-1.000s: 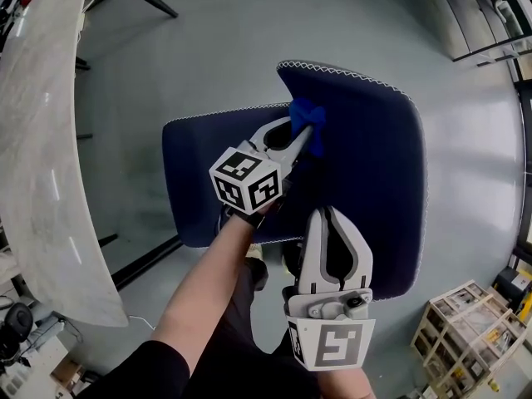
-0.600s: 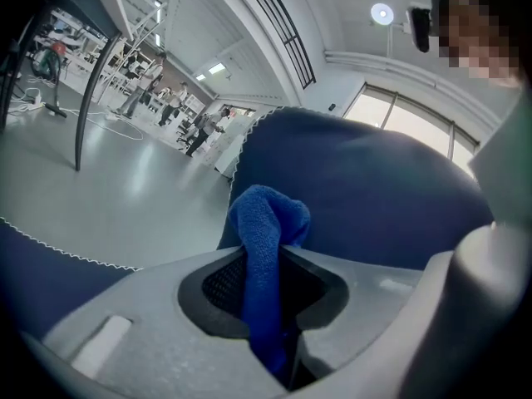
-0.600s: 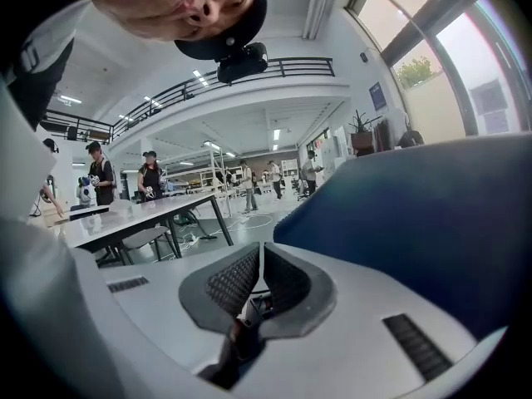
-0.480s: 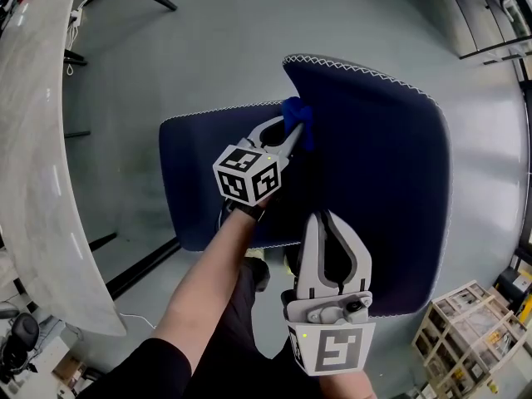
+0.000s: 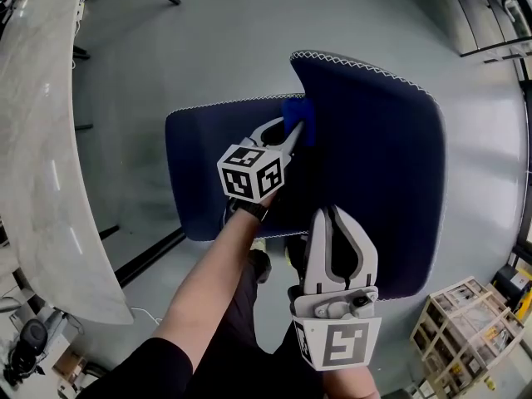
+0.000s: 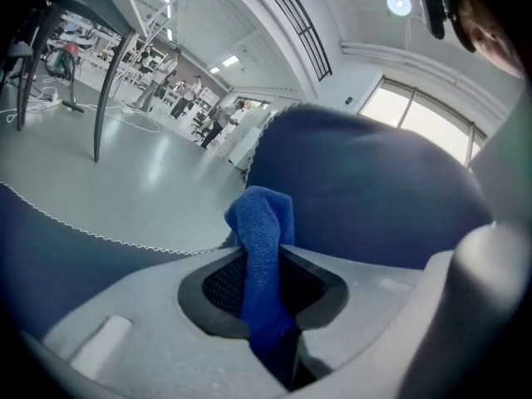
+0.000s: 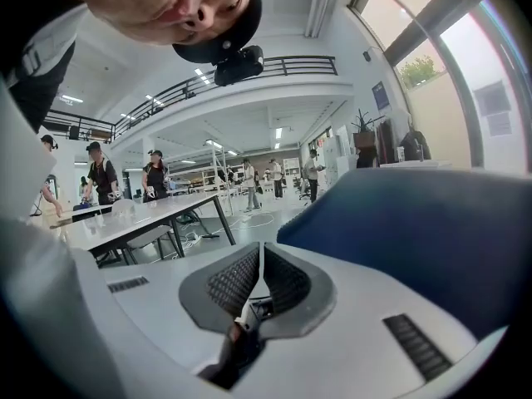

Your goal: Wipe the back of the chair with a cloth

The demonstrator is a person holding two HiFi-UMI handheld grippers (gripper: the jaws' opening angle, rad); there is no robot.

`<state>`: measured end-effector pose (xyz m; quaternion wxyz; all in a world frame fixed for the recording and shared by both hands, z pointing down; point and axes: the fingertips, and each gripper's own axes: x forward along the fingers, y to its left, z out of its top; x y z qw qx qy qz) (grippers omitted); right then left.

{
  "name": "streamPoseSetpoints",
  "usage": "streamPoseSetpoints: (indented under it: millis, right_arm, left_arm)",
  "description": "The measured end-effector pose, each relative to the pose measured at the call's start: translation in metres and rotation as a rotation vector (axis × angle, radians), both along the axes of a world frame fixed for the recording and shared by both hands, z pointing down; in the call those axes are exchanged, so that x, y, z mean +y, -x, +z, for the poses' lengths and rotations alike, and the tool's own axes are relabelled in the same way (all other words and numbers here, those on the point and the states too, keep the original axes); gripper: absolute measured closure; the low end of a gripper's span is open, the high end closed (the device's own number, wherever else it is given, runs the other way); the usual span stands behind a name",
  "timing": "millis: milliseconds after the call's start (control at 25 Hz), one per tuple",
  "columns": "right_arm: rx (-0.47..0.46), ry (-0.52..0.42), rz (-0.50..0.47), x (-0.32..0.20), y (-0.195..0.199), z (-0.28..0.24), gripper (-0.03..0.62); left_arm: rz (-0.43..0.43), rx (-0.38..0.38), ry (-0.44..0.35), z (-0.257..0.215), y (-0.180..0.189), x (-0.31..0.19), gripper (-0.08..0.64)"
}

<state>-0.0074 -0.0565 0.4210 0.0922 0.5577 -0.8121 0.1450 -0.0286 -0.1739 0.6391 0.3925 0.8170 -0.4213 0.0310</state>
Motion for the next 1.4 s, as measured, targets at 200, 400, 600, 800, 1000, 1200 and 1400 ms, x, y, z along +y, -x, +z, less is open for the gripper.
streamPoseSetpoints:
  millis: [200,400,600,800,1000,1200,1400]
  right_arm:
    - [-0.024,-0.011,0.004,0.011,-0.008,-0.05,0.564]
    - [-0.037,-0.043,0.017,0.02,-0.011,-0.091,0.565]
    - [-0.08,-0.082,0.042,0.033,-0.029,-0.131,0.565]
    - [-0.093,-0.08,0.039,0.04,-0.032,-0.136,0.565]
    - [-0.099,-0.055,0.033,0.038,-0.033,-0.104,0.565]
    - [-0.097,-0.044,0.031,0.032,-0.034,-0.083,0.565]
    - [-0.091,-0.039,0.027,0.024,-0.037,-0.062,0.565]
  left_arm:
    - [0.068,0.121,-0.01,-0.095,-0.021,0.048,0.482]
    - [0.162,0.232,-0.064,-0.185,-0.047,0.07,0.482]
    - [0.286,0.363,-0.107,-0.253,-0.078,0.085,0.482]
    - [0.303,0.306,-0.072,-0.238,-0.09,0.082,0.482]
    - [0.326,0.237,-0.118,-0.212,-0.097,0.067,0.482]
    - [0.324,0.115,-0.198,-0.2,-0.097,0.058,0.481]
    - [0.243,0.126,-0.19,-0.174,-0.087,0.051,0.482]
